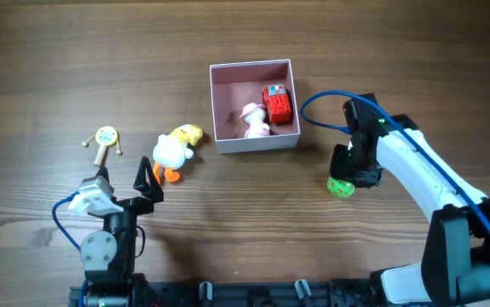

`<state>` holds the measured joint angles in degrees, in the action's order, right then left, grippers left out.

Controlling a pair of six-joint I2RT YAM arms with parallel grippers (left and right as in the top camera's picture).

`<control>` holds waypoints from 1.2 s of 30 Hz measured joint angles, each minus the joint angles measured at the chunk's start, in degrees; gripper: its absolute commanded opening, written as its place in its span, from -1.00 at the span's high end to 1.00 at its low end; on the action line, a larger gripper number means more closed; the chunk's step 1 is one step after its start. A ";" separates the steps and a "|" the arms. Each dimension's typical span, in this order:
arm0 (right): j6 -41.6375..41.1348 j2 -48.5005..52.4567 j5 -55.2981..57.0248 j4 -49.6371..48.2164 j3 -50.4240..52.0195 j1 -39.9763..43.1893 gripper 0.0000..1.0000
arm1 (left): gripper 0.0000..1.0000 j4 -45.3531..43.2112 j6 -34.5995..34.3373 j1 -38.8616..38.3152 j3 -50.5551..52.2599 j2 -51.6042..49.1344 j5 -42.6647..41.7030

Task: Pack container
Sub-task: 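Lower the right gripper over the green ball and grasp it, then lift the green ball and carry it left into the box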

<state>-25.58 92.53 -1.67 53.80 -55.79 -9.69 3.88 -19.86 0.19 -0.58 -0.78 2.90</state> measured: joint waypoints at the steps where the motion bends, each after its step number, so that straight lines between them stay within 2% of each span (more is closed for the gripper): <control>1: -0.02 0.11 0.00 0.92 -1.09 0.00 0.24 | -1.00 0.00 0.00 0.00 0.00 0.00 0.00; 8: 1.33 0.24 -1.36 5.81 -18.58 0.00 0.26 | -1.00 0.00 0.00 0.00 0.00 0.00 0.00; 15: 3.26 0.24 -3.65 5.38 -30.67 -0.96 0.29 | -0.99 0.00 0.00 0.00 0.00 0.00 0.00; 28: 3.85 0.26 -4.94 -0.94 -31.54 -13.20 0.19 | -0.99 0.00 0.00 0.00 0.00 0.00 0.00; 36: 3.87 5.42 -4.50 -1.16 -31.54 -14.27 0.19 | -1.00 0.00 0.00 0.00 0.00 0.00 0.00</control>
<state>-21.71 97.95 -6.17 52.64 -87.33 -23.97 3.88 -19.86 0.19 -0.58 -0.78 2.90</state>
